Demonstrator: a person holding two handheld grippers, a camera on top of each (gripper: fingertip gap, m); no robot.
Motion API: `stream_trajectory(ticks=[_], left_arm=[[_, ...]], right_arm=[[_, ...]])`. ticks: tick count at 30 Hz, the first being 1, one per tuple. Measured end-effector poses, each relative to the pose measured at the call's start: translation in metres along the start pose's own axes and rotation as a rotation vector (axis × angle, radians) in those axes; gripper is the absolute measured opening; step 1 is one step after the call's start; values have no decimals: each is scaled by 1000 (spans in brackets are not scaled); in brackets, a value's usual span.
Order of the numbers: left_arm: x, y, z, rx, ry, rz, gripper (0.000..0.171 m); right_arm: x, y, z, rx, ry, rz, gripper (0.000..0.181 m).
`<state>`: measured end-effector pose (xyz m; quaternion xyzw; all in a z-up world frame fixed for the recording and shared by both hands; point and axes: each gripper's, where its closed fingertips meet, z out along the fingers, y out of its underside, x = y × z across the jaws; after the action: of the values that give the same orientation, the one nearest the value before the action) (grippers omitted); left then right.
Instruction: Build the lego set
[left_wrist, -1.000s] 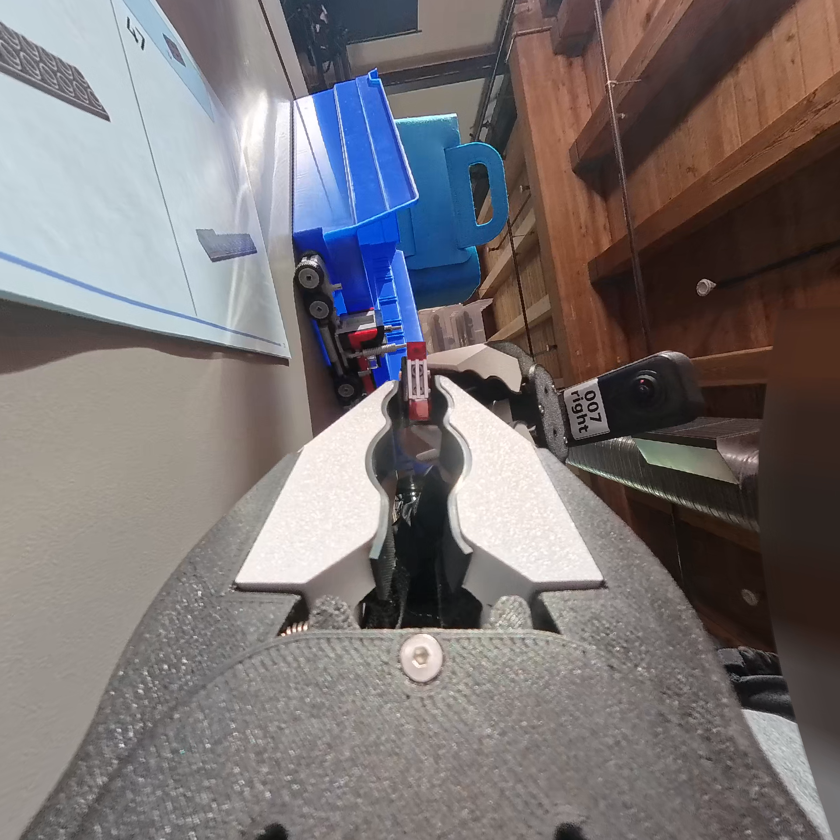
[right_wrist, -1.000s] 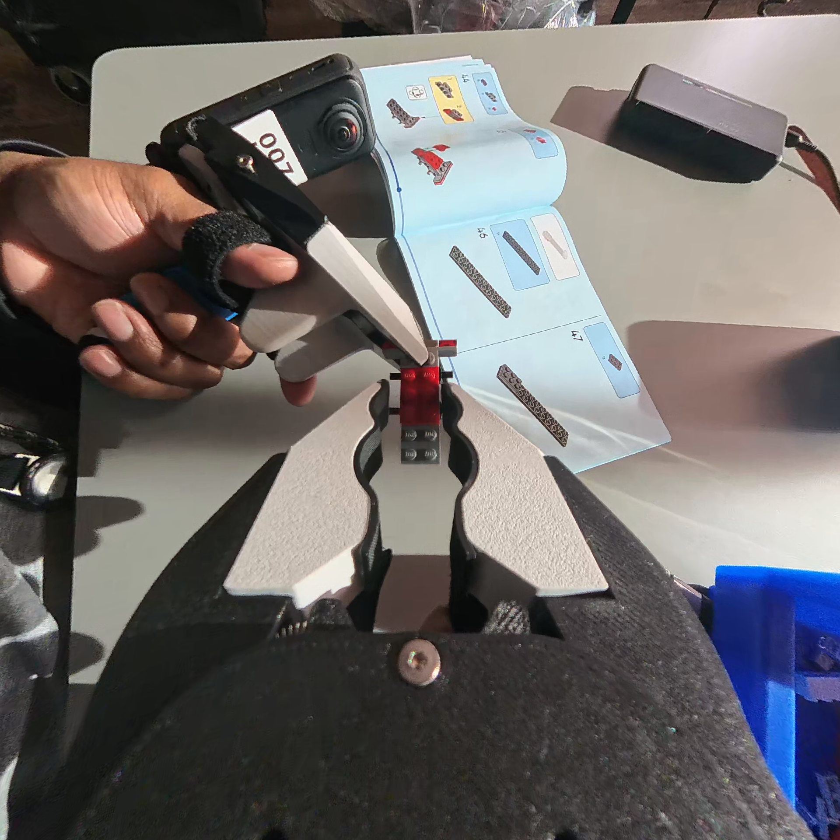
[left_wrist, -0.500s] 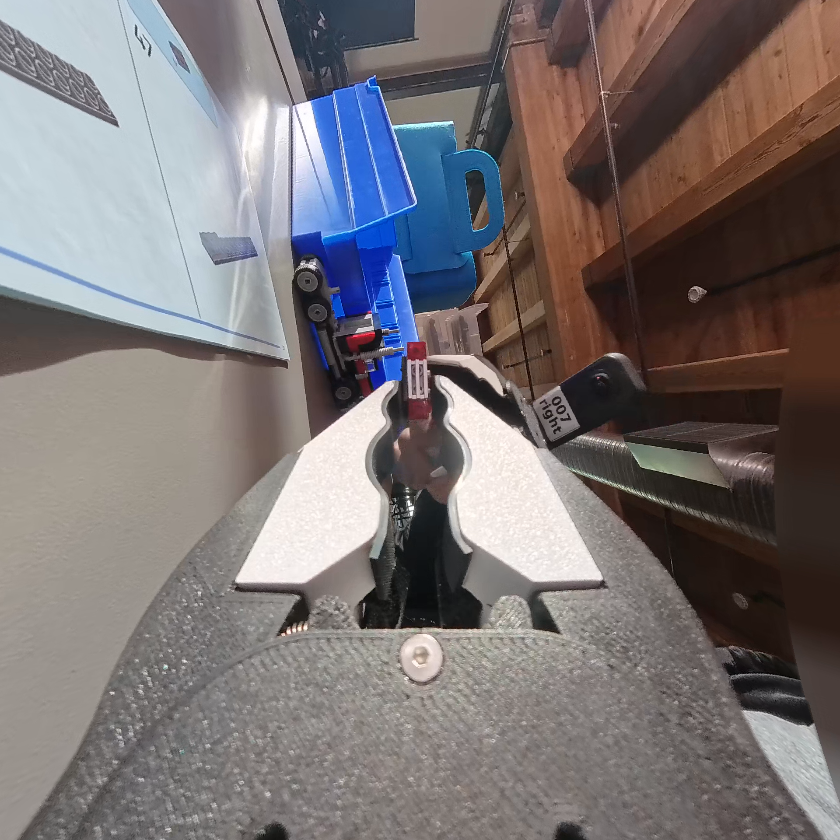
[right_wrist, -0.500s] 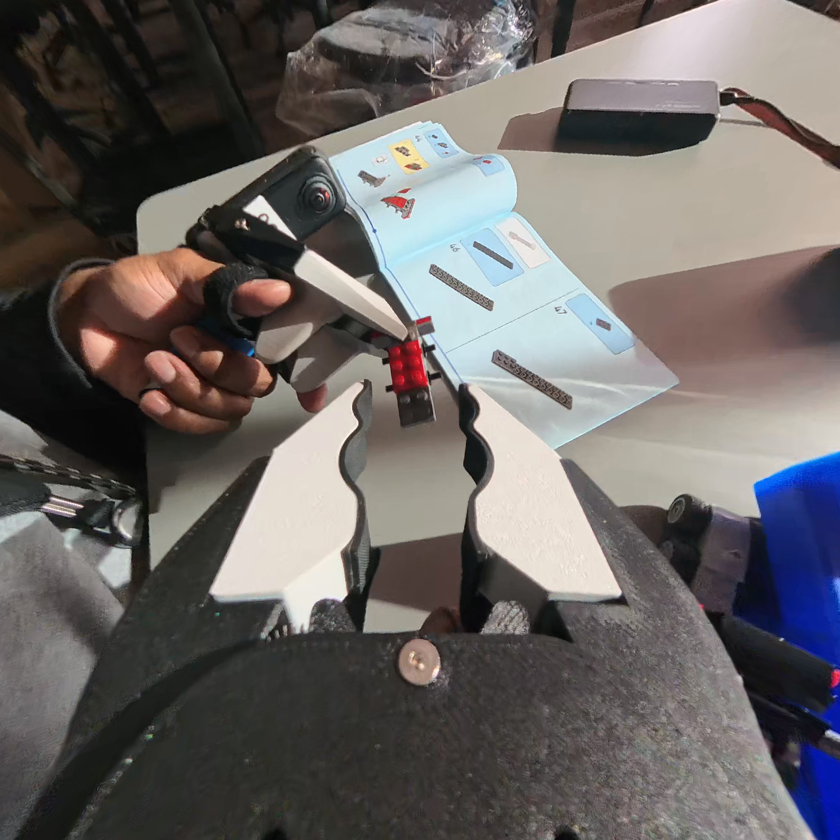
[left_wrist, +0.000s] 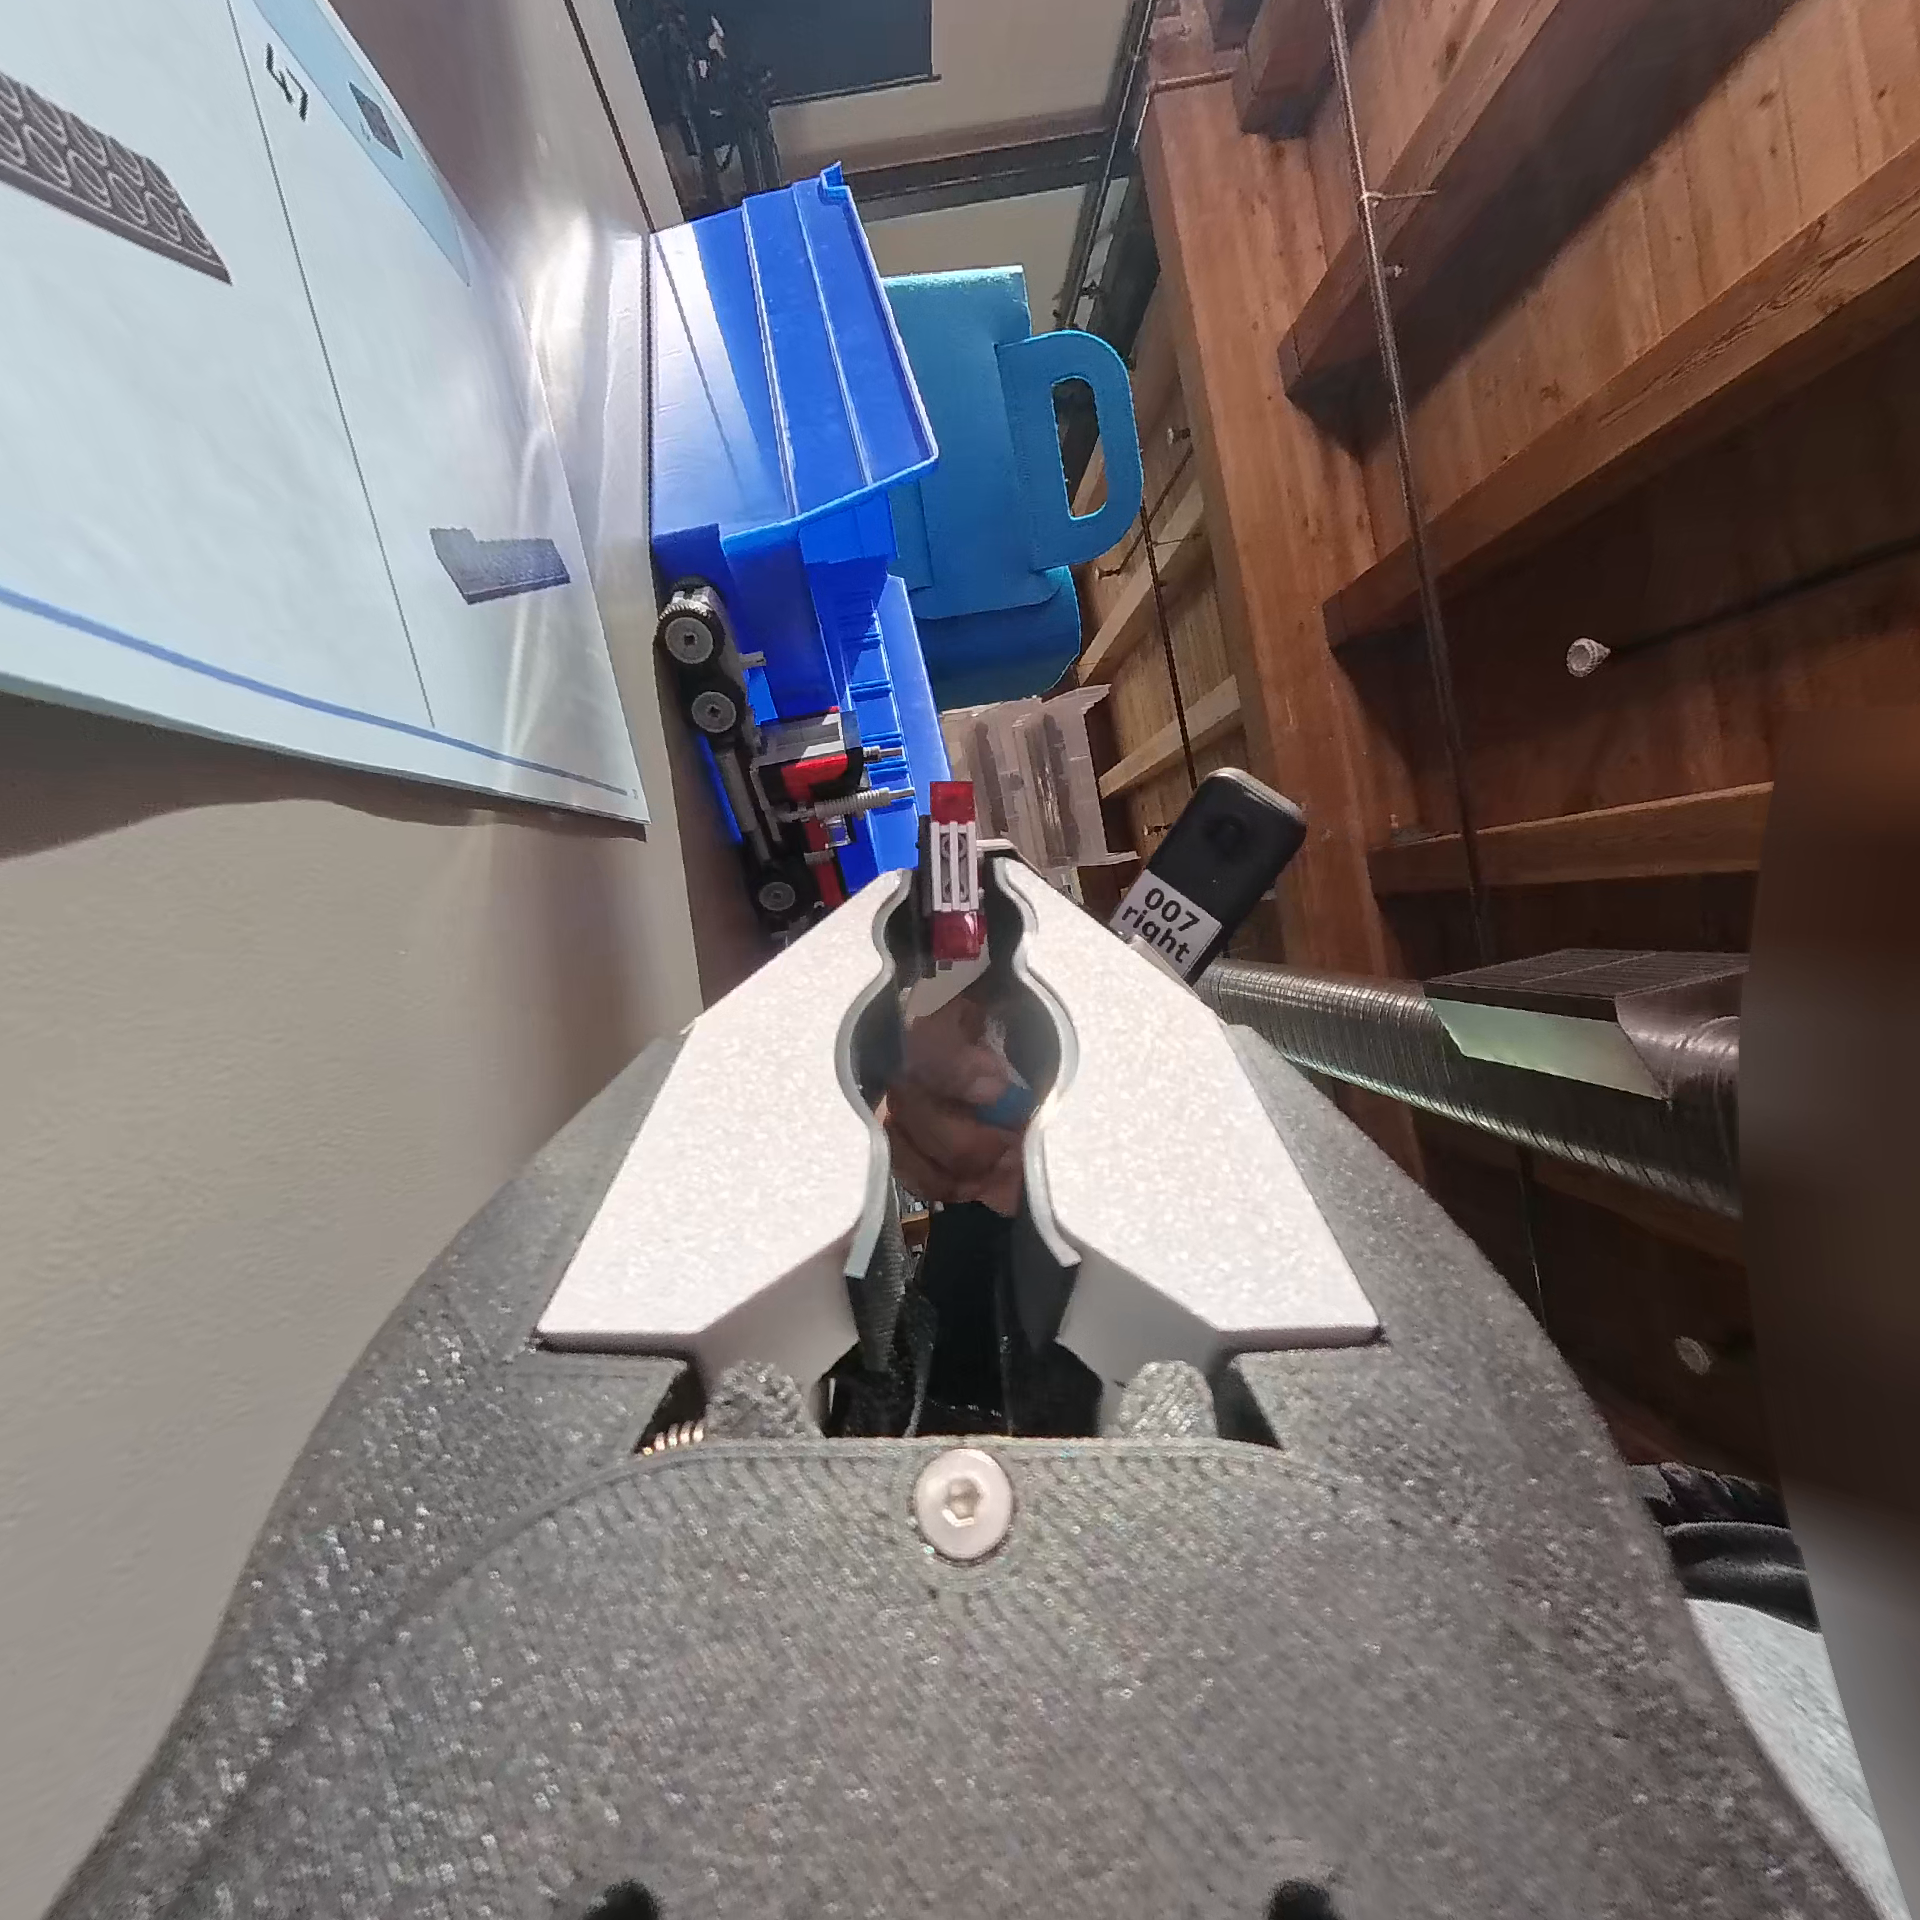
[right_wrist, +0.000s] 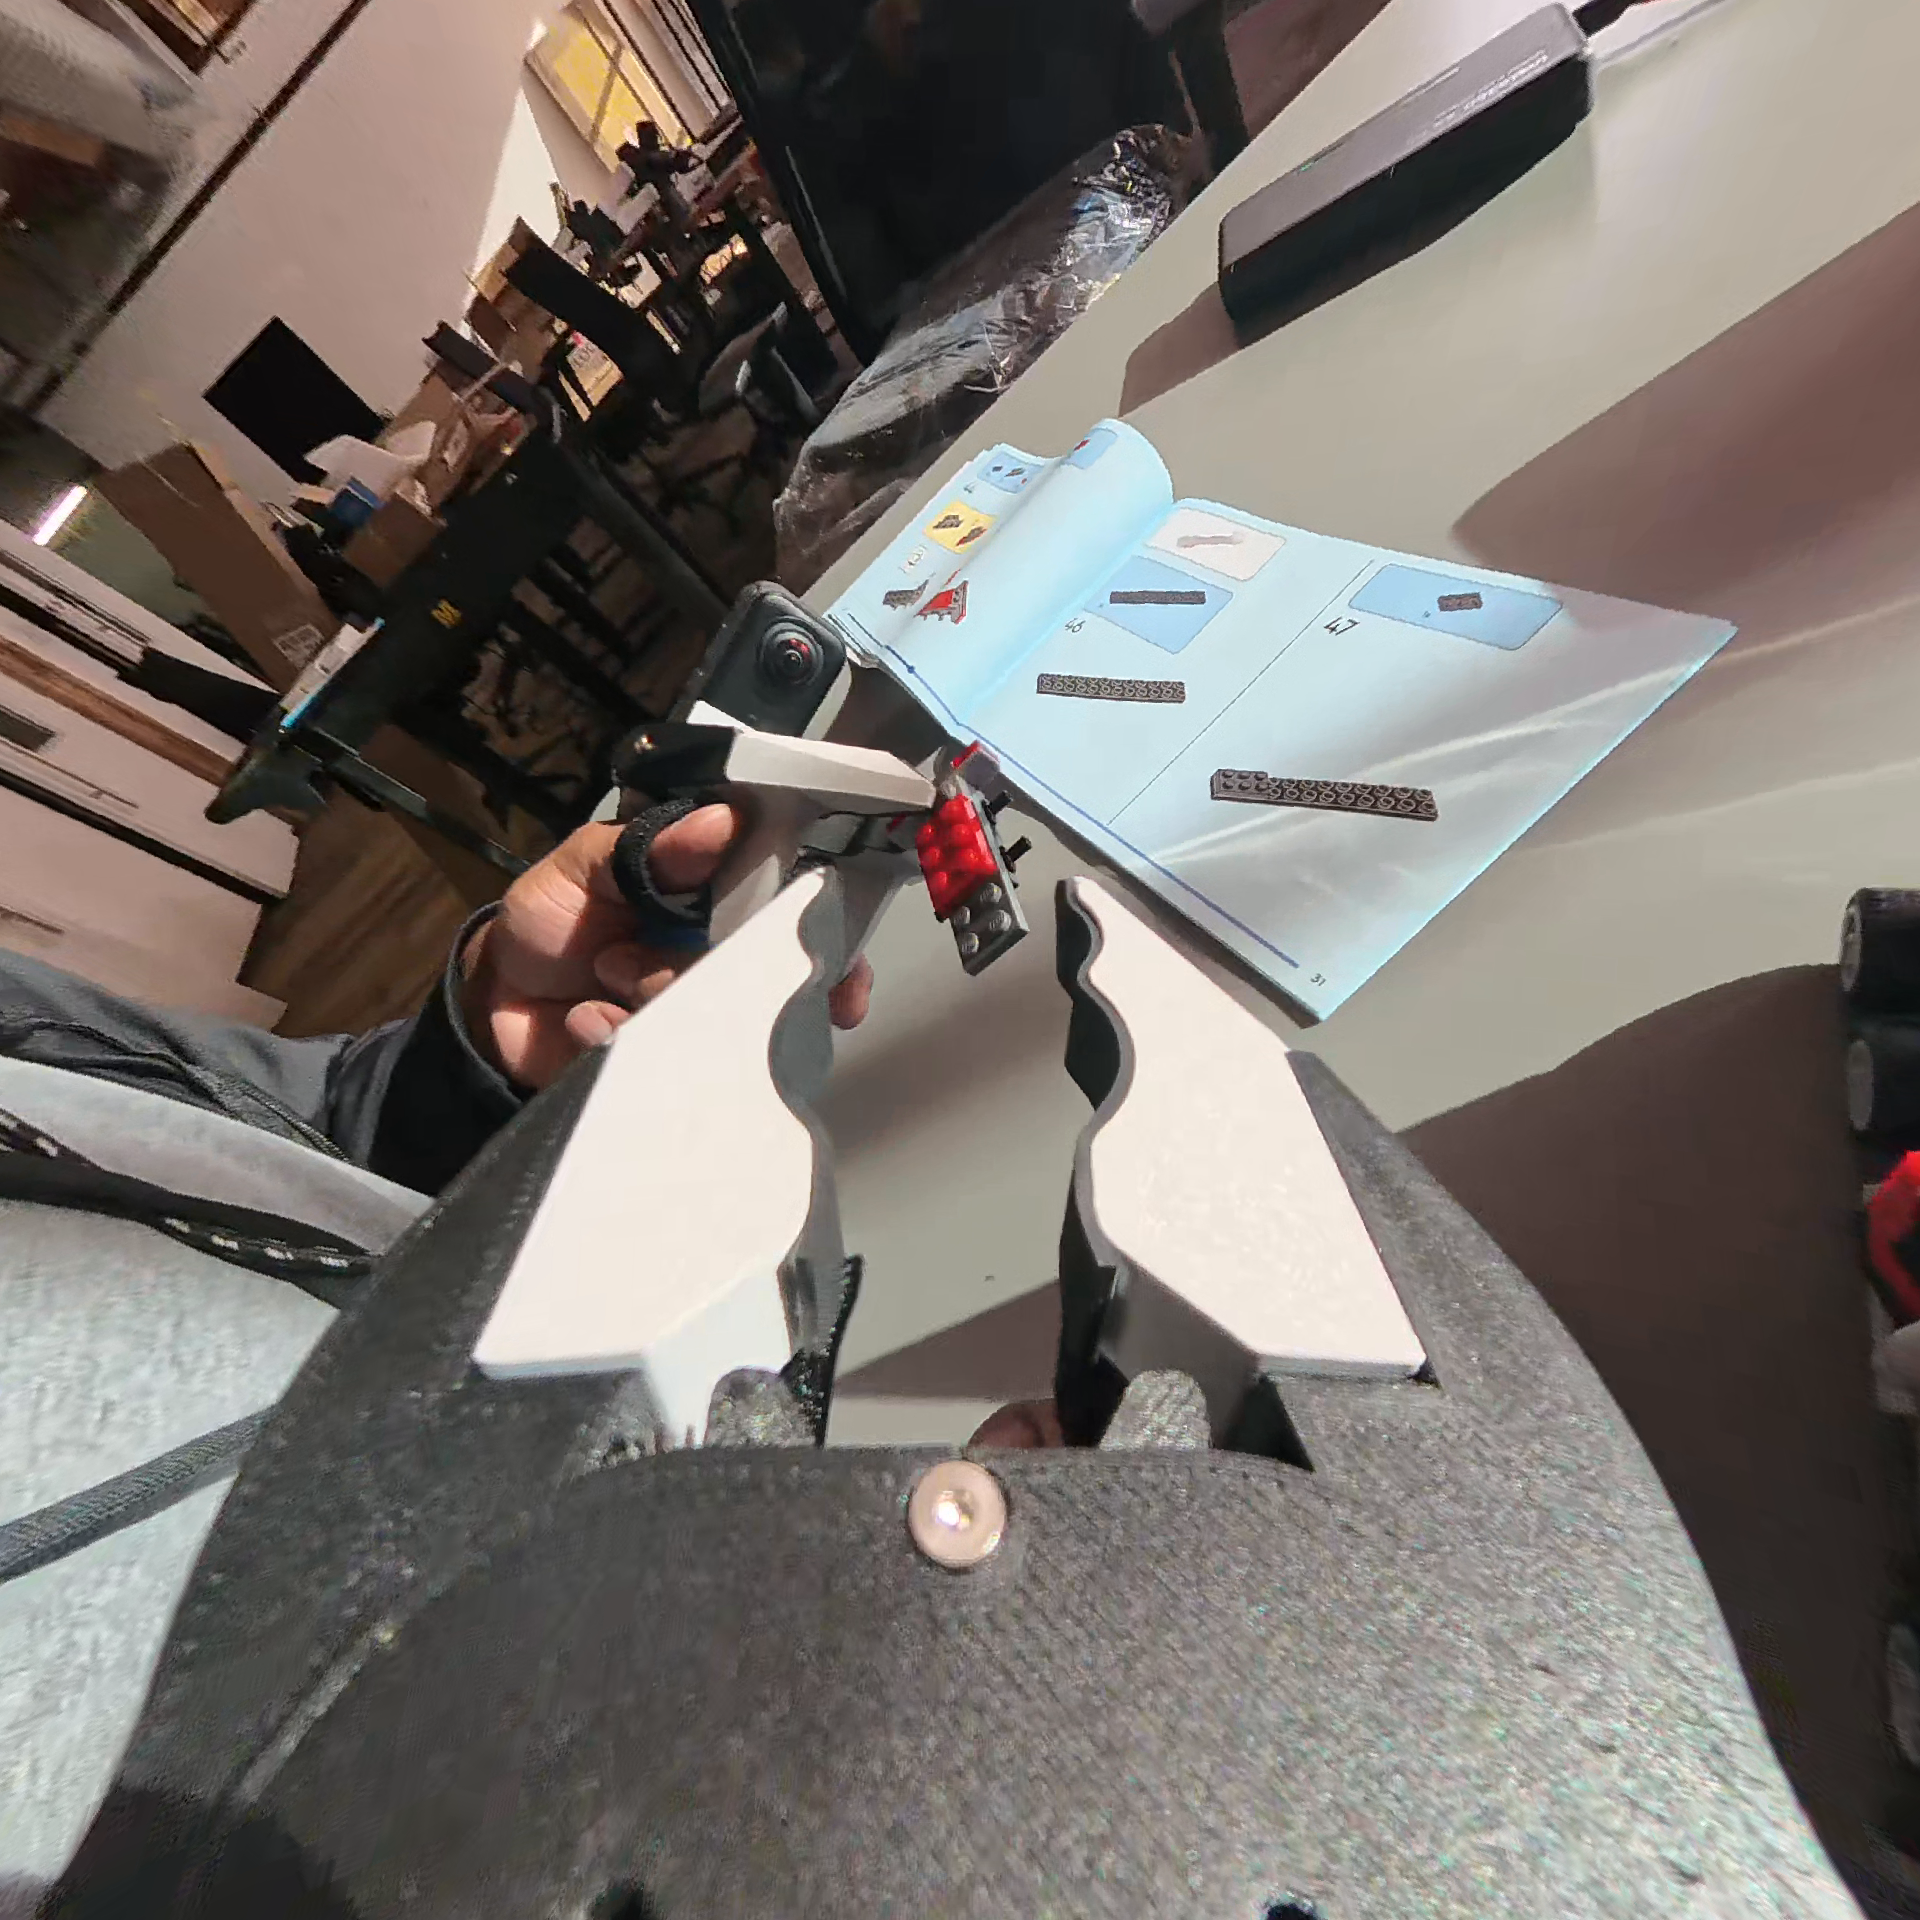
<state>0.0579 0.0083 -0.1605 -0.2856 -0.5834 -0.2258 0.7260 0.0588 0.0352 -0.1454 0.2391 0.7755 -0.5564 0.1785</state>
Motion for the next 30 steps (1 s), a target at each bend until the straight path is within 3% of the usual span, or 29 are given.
stream_trajectory(ticks=[16, 30], left_arm=[[4, 1, 0, -6, 23, 8, 13], [13, 7, 2, -35, 53, 54, 12]], right_arm=[[1, -3, 6, 121, 20, 174, 46], [0, 5, 16, 114, -46, 274, 38]])
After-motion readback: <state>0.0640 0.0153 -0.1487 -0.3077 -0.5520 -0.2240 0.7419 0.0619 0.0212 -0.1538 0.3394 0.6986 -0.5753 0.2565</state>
